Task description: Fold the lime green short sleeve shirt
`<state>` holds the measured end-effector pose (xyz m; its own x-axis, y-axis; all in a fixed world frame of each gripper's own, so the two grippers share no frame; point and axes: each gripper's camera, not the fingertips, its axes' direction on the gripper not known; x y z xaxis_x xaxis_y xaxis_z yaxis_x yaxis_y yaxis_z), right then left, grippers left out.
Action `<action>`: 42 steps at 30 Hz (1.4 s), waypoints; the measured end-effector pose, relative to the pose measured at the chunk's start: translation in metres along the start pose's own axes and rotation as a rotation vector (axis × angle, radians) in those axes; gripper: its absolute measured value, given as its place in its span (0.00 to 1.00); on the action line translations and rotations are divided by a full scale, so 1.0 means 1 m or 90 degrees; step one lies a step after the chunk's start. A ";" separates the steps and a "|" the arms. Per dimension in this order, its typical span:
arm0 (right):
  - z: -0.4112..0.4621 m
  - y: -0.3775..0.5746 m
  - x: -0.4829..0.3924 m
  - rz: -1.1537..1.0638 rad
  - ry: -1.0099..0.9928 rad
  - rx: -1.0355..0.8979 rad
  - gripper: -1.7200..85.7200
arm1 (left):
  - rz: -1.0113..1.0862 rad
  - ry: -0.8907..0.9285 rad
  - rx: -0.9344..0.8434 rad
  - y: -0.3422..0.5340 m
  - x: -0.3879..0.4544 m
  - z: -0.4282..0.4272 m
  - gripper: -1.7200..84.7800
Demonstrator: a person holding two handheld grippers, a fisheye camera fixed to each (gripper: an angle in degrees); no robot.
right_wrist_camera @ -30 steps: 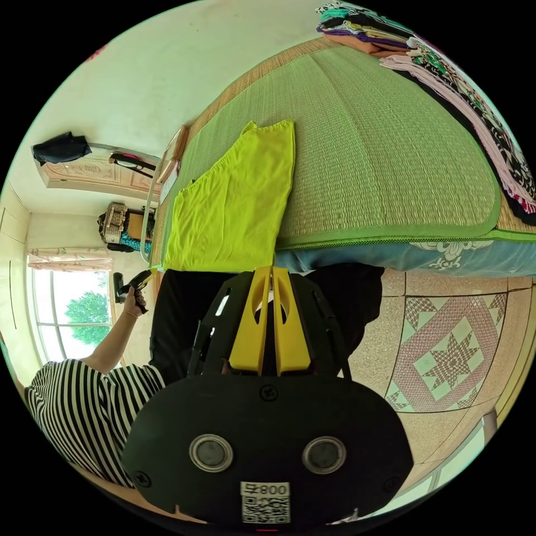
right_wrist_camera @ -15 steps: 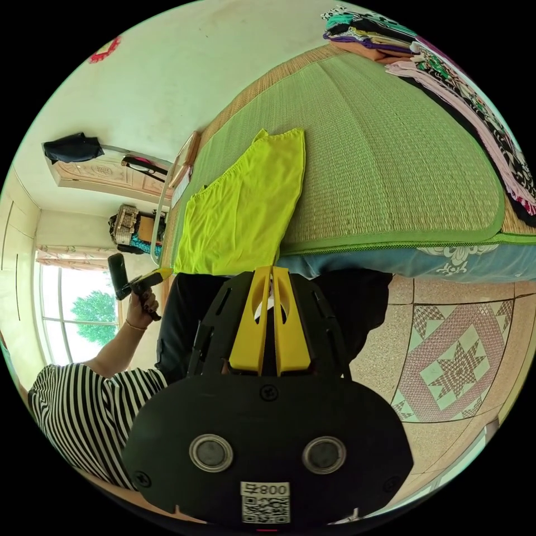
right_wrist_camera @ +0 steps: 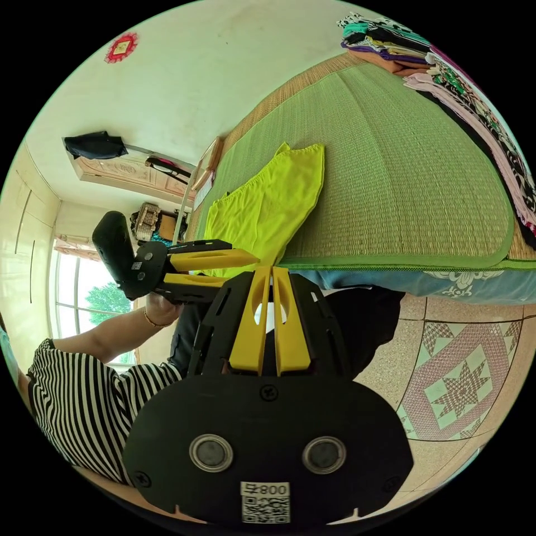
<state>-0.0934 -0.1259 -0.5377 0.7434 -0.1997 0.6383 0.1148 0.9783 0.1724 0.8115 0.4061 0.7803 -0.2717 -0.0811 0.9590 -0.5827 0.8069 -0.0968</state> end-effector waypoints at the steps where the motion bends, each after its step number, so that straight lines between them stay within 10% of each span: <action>1: 0.000 0.001 0.002 -0.004 -0.008 0.001 0.02 | 0.011 -0.022 -0.011 -0.018 0.012 -0.003 0.12; 42: 0.119 -0.101 0.239 0.179 -0.194 0.021 0.13 | -0.167 0.139 0.085 -0.161 -0.024 -0.114 0.03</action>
<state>-0.0060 -0.2786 -0.3132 0.5136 0.0635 0.8557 -0.0896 0.9958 -0.0202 0.9998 0.3447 0.8030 0.0615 -0.1365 0.9887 -0.7094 0.6908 0.1395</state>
